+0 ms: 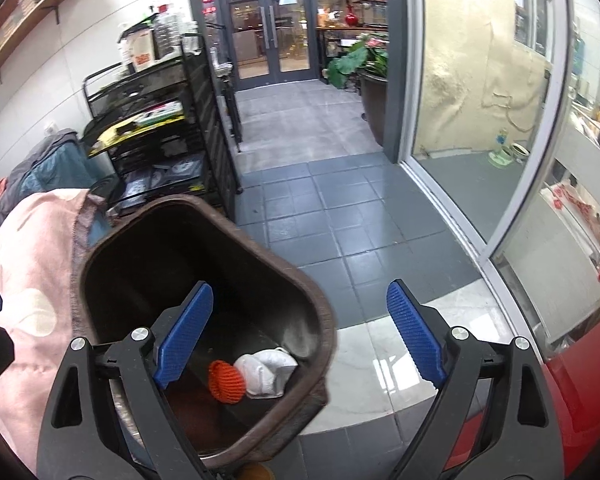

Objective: Collect trash
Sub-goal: 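Move both open tools back over the table, then grasp the crumpled white paper bag with the left tool while the right tool grasps the green carton, then carry both items to the bin and open the right tool over it, then lower the paper bag into the bin and open the left tool, then move both open tools away from the bin back to the table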

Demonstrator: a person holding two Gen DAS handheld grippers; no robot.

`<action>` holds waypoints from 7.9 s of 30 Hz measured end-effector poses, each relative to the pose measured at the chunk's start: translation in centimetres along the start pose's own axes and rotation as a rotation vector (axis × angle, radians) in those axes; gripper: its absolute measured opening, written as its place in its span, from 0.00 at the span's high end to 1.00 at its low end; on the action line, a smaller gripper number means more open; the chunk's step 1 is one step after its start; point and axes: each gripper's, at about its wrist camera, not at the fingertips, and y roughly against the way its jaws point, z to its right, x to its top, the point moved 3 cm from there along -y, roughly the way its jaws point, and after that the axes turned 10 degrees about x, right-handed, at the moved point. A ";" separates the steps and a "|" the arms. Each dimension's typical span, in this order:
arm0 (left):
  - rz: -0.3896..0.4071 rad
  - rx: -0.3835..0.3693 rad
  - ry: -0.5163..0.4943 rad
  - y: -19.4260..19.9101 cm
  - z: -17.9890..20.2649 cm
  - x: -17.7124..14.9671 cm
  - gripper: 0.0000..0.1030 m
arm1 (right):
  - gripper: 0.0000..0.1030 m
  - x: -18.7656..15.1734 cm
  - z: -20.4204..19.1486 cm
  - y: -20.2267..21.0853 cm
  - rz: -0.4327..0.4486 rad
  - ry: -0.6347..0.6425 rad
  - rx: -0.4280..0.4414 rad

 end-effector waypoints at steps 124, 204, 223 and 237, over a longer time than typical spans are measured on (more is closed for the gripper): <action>0.214 0.428 0.492 20.9 -22.2 -11.8 0.81 | 0.51 -3.8 -27.6 9.7 0.028 0.434 0.646; -0.139 -0.014 -0.042 -5.5 2.2 1.7 0.78 | 0.16 -0.3 4.0 3.1 0.053 -0.127 -0.083; -0.066 0.026 -0.037 -4.8 1.7 1.9 0.06 | 0.15 -0.3 4.3 3.3 0.053 -0.158 -0.073; 0.060 0.087 0.029 0.8 -1.0 0.3 0.06 | 0.14 -0.3 1.5 3.5 0.075 -0.105 0.014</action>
